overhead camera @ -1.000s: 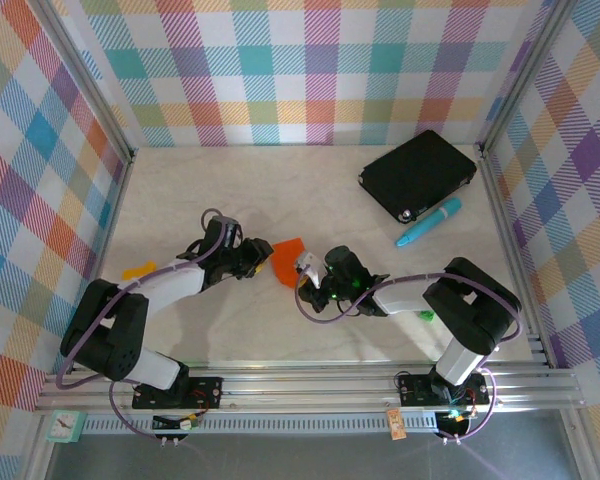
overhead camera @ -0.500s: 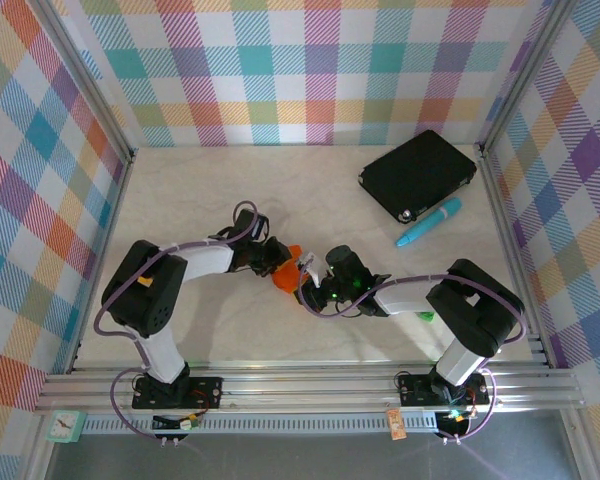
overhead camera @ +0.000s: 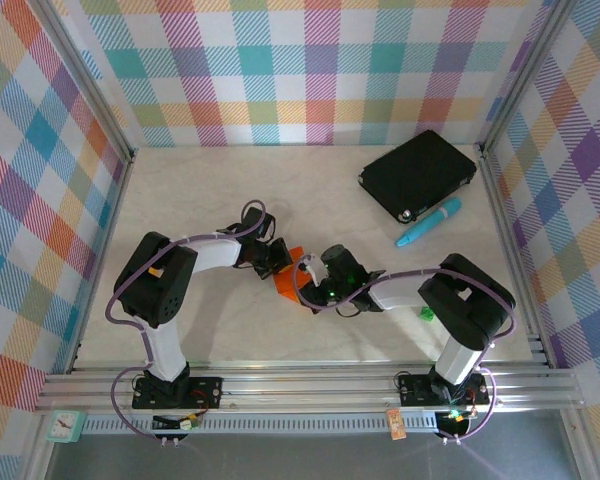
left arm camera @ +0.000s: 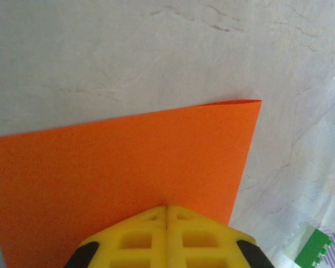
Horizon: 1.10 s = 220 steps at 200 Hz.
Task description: Fold a paper plane with a square sheet of paper (pick it up from the middle)
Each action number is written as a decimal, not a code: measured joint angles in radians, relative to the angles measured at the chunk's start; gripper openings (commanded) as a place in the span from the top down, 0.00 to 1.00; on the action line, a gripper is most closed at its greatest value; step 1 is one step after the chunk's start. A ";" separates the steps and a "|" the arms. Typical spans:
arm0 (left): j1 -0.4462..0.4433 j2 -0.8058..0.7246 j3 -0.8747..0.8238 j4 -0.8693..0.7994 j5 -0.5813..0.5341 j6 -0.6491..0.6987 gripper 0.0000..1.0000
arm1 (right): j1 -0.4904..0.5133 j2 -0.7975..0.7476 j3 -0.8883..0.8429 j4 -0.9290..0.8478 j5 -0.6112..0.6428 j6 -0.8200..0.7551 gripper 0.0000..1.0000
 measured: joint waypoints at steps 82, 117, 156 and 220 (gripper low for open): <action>0.000 0.021 0.026 -0.015 0.024 0.040 0.97 | -0.043 0.019 0.037 -0.066 0.064 0.031 0.95; 0.000 0.028 0.033 -0.016 0.035 0.058 0.97 | -0.043 0.024 0.045 -0.079 0.076 0.033 0.95; 0.000 0.032 0.039 -0.022 0.042 0.069 0.98 | -0.045 0.041 0.061 -0.095 0.079 0.033 0.95; 0.000 0.034 0.042 -0.026 0.045 0.082 0.98 | -0.045 0.053 0.081 -0.124 0.079 0.033 0.94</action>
